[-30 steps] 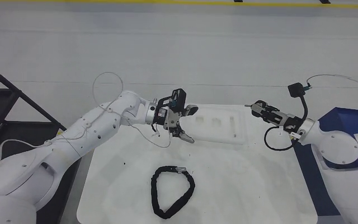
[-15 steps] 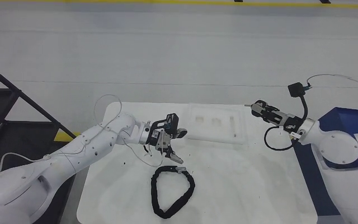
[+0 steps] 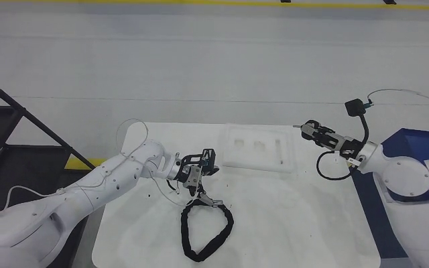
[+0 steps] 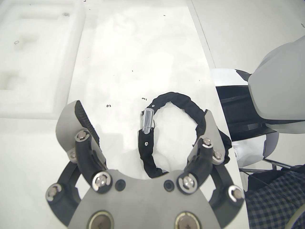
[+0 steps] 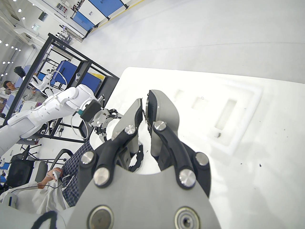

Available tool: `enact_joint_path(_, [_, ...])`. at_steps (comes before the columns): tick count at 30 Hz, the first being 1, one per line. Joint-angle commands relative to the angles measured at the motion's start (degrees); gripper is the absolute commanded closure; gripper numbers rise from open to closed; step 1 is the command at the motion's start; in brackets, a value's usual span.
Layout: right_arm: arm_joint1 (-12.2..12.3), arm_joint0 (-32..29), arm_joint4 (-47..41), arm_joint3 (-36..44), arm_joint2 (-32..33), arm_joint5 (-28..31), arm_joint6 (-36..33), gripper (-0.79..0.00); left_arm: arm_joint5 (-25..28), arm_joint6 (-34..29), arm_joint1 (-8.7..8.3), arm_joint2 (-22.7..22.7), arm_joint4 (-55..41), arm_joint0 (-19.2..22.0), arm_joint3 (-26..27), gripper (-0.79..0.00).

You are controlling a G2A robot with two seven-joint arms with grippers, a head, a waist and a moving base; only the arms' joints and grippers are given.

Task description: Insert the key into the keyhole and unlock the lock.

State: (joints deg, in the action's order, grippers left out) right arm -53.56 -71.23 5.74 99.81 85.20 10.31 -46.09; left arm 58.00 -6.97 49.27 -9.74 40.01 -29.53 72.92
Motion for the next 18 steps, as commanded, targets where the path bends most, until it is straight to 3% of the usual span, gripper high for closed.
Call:
enact_joint_path(1, [0.0,0.0,0.0,0.0,0.0,0.0,0.0,0.0,0.0,0.1,-0.01,0.0,0.0,0.0,0.0,-0.785])
enact_joint_path(15, [0.0,0.0,0.0,0.0,0.0,0.0,0.0,0.0,0.0,0.1,-0.01,0.0,0.0,0.0,0.0,-0.785])
enact_joint_path(18, [0.0,0.0,0.0,0.0,0.0,0.0,0.0,0.0,0.0,1.2,-0.02,0.0,3.2,-2.0,1.0,-0.785])
